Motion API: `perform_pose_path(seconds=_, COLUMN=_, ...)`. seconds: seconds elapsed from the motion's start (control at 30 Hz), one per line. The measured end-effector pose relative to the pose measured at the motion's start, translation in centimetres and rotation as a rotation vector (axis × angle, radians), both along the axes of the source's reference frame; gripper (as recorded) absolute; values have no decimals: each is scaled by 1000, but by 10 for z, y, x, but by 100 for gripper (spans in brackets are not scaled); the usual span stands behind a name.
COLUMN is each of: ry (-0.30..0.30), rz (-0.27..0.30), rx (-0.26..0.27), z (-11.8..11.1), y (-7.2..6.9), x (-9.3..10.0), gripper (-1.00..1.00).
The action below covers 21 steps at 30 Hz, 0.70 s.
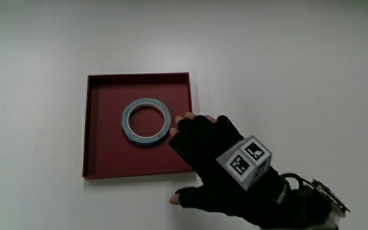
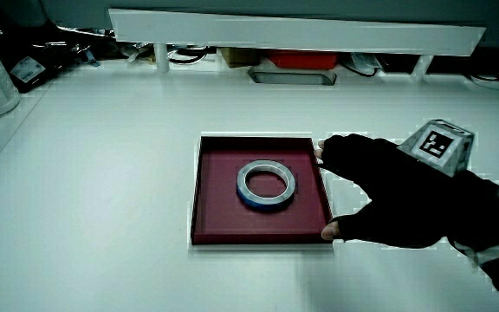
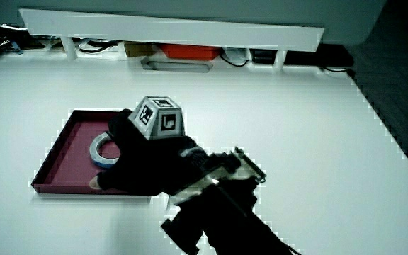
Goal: Pick blue tape
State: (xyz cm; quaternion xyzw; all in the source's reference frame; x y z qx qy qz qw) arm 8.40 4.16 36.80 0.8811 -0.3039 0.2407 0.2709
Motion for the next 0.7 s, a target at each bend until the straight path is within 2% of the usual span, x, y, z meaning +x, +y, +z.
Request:
perform_pose_path(seconds=0.07, ry=-18, rz=4, rx=6, z=4, y=-5, x=-5, gripper=0)
perform_pose_path(seconds=0.17, ry=-17, rz=19, rx=-12, z=11, y=-14, x=-11, gripper=0)
perform_pose_path(seconds=0.27, ry=-7, rz=29, rx=-8, z=20, y=-20, x=-17, gripper=0)
perform_pose_path(seconds=0.33, ry=-21, rz=27, rx=1, z=26, y=-24, x=-23, gripper=0)
perform_pose_path(seconds=0.53, ry=9, rz=22, rx=-27, z=47, y=-31, x=-41, gripper=0)
perform_pose_path(seconds=0.7, ry=37, rz=44, rx=-37, z=75, y=-36, x=-49, gripper=0)
